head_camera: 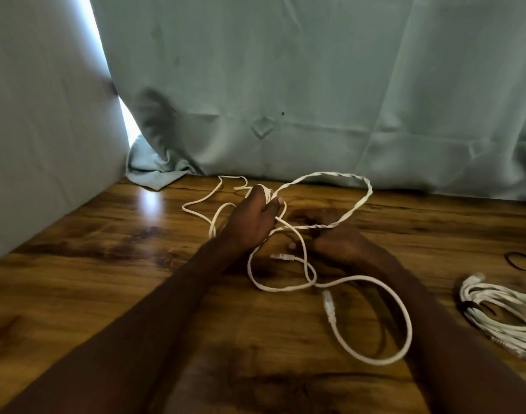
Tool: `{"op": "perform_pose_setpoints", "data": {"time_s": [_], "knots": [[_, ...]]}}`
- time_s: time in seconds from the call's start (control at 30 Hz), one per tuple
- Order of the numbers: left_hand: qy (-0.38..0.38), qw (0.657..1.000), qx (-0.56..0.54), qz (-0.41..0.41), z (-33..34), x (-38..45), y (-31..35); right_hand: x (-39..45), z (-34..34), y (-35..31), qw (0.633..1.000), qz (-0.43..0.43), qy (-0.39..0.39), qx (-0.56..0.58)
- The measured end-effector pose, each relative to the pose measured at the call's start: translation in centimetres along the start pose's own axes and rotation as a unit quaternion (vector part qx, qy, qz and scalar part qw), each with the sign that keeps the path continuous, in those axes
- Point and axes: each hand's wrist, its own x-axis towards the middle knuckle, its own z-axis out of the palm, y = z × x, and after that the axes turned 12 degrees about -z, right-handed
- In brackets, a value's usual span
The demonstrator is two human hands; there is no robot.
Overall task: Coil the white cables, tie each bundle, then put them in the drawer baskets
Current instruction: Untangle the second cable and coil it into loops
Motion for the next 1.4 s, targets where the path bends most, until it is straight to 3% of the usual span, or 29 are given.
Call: {"op": "perform_pose_setpoints", "data": {"time_s": [0.13,0.4,0.53,0.63,0.73,0.77,0.83,0.93,1.0,1.03,1.1,1.17,1.3,1.4], "knots": [[-0.019,0.994,-0.099,-0.032,0.7,-0.5,0.5,0.4,0.8,0.0,0.993,-0.031,-0.051,0.107],[0.049,0.972,-0.219,-0.070,0.9,0.2,0.7,1.0,1.9,-1.0,0.963,0.023,0.116,0.243],[0.041,0.939,-0.329,-0.096,0.2,1.3,0.7,1.4,2.1,-1.5,0.944,0.066,0.145,0.291],[-0.025,0.868,-0.483,-0.111,-0.4,1.5,1.0,2.1,2.0,-1.2,0.873,0.095,0.164,0.449],[-0.072,0.771,-0.617,-0.140,-1.2,1.6,1.8,3.1,0.7,1.4,0.753,0.133,0.247,0.595],[-0.081,0.754,-0.635,-0.146,-1.2,1.5,1.9,3.3,0.3,2.7,0.727,0.147,0.282,0.609],[-0.084,0.754,-0.635,-0.148,-1.2,1.2,2.0,3.7,-0.4,4.8,0.698,0.150,0.348,0.608],[-0.022,0.780,-0.603,-0.165,-1.1,1.3,1.7,3.8,-1.8,6.6,0.718,0.124,0.467,0.502],[0.025,0.778,-0.602,-0.179,-1.7,1.9,1.1,2.9,-3.2,6.1,0.785,0.090,0.547,0.275],[0.045,0.770,-0.609,-0.185,-2.1,2.3,0.7,2.3,-3.6,5.6,0.821,0.073,0.551,0.128],[0.067,0.749,-0.628,-0.200,-3.0,3.1,-0.3,1.3,-3.9,5.4,0.859,0.037,0.489,-0.150],[0.076,0.729,-0.647,-0.211,-3.8,3.7,-1.3,0.9,-3.6,5.1,0.847,0.047,0.425,-0.316],[0.119,0.747,-0.610,-0.236,-4.0,4.3,-2.2,1.5,-2.5,6.4,0.869,0.169,0.302,-0.353],[0.148,0.763,-0.579,-0.248,-3.7,4.5,-2.4,1.5,-2.4,7.3,0.877,0.193,0.229,-0.375]]}}
